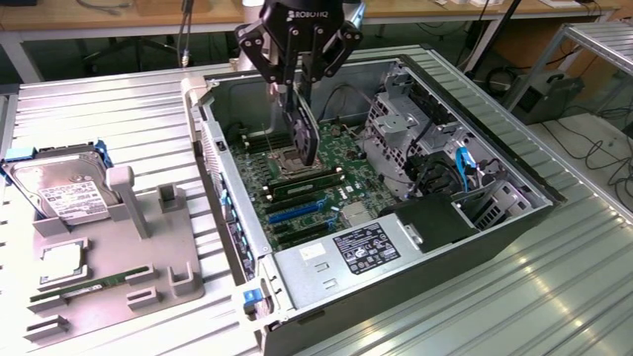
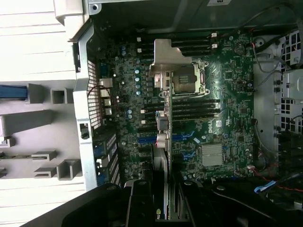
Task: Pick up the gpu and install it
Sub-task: 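Pick up the gpu and move the gpu toward the slot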
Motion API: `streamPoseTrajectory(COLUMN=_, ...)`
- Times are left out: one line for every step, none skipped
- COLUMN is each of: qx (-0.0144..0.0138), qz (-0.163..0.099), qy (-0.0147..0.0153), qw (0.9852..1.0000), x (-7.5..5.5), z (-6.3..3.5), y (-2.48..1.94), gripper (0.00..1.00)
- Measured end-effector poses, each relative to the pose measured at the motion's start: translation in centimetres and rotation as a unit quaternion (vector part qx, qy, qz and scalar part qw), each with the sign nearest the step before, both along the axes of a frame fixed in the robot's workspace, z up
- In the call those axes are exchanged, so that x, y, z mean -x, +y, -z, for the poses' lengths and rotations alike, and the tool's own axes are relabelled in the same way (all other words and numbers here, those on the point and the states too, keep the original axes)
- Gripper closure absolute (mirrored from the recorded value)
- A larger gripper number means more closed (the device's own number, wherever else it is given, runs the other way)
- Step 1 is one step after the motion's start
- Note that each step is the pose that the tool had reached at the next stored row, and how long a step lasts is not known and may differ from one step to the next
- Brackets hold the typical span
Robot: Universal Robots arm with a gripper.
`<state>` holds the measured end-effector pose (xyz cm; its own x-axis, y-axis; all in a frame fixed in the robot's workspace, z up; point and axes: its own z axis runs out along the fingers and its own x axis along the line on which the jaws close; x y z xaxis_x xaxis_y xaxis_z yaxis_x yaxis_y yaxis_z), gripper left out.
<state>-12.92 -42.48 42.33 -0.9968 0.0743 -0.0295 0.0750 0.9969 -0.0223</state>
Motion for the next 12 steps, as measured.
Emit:
streamPoseTrajectory(qx=0.0, qz=0.0, qy=0.0, qw=1.0, x=-0.03, z=0.01, y=0.0, gripper=0.74)
streamPoseTrajectory(qx=0.0, qz=0.0, qy=0.0, qw=1.0, x=-0.05, z=0.01, y=0.0, gripper=0.74)
streamPoseTrajectory(qx=0.0, qz=0.0, qy=0.0, qw=1.0, x=-0.07, z=0.02, y=0.0, gripper=0.74)
streamPoseTrajectory(qx=0.0, qz=0.0, qy=0.0, qw=1.0, x=-0.1, z=0.02, y=0.0, gripper=0.74)
streamPoseTrajectory(qx=0.0, qz=0.0, qy=0.0, qw=1.0, x=-0.12, z=0.03, y=0.0, gripper=0.74)
streamPoseTrajectory(qx=0.0, qz=0.0, qy=0.0, qw=1.0, x=-0.13, z=0.04, y=0.0, gripper=0.74)
streamPoseTrajectory(qx=0.0, qz=0.0, qy=0.0, qw=1.0, x=-0.15, z=0.04, y=0.0, gripper=0.74)
streamPoseTrajectory(qx=0.0, qz=0.0, qy=0.0, qw=1.0, x=-0.17, z=0.05, y=0.0, gripper=0.74)
streamPoseTrajectory(qx=0.0001, qz=0.0, qy=0.0, qw=1.0, x=-0.19, z=0.05, y=0.0, gripper=0.74)
streamPoseTrajectory(qx=0.0001, qz=0.0, qy=0.0, qw=1.0, x=-0.22, z=0.06, y=0.0, gripper=0.74)
streamPoseTrajectory(qx=0.0001, qz=0.0, qy=0.0, qw=1.0, x=-0.24, z=0.06, y=0.0, gripper=0.74)
streamPoseTrajectory(qx=0.0001, qz=0.0, qy=0.0, qw=1.0, x=-0.28, z=0.07, y=0.0, gripper=0.74)
